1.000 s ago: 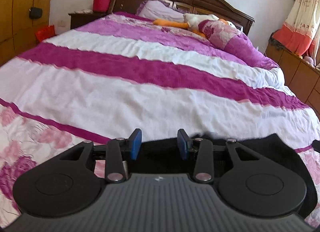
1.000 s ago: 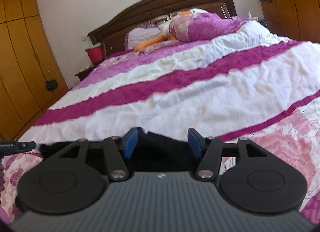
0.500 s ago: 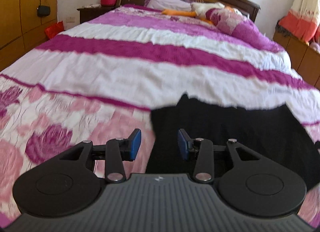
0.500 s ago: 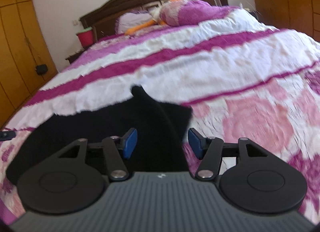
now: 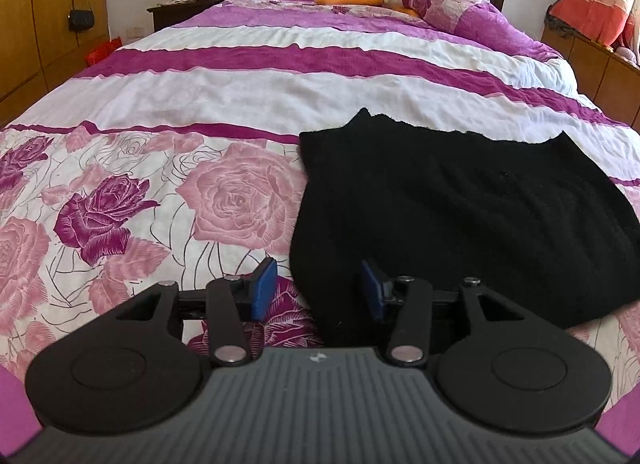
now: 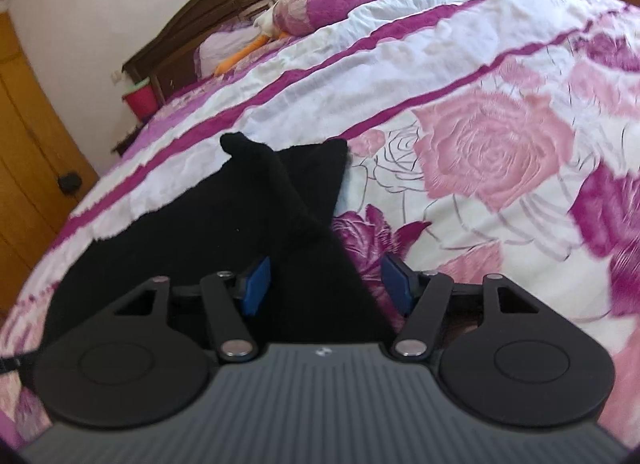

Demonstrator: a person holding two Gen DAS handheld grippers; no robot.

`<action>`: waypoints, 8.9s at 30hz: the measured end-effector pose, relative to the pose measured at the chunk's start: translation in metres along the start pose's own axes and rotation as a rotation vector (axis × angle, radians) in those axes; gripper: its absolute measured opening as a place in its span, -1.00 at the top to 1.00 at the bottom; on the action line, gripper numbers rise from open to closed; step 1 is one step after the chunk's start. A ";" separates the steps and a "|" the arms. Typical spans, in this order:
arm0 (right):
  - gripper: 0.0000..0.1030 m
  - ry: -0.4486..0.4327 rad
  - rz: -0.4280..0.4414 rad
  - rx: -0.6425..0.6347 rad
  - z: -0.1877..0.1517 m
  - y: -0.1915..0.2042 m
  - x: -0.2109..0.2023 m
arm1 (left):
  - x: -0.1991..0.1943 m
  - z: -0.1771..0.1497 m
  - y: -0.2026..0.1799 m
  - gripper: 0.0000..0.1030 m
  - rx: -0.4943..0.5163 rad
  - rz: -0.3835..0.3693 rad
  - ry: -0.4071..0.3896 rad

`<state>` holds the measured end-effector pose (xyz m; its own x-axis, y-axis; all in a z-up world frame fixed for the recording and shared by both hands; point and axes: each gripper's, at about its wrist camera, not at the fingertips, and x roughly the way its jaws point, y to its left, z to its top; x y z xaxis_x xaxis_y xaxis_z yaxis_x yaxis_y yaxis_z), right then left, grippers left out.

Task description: Fold small clothes

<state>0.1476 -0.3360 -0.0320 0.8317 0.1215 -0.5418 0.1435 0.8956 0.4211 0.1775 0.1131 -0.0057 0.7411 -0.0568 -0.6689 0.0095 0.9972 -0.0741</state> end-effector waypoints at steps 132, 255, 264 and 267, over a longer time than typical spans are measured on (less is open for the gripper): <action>0.62 0.357 0.256 -0.638 -0.049 0.374 0.099 | -0.006 -0.018 0.048 0.36 -0.233 -0.252 -0.097; -0.11 0.028 0.122 -0.270 -0.066 0.130 -0.156 | -0.119 -0.052 -0.120 -0.35 0.024 -0.154 0.011; -0.11 0.041 0.096 -0.230 -0.077 0.126 -0.184 | -0.142 -0.082 -0.114 -0.37 0.042 -0.124 0.040; -0.11 0.056 0.085 -0.227 -0.081 0.125 -0.188 | -0.143 -0.093 -0.115 -0.37 0.073 -0.100 0.061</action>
<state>-0.0339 -0.2125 0.0637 0.8035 0.2183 -0.5538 -0.0551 0.9536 0.2960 0.0085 0.0017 0.0299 0.6917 -0.1562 -0.7051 0.1314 0.9872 -0.0898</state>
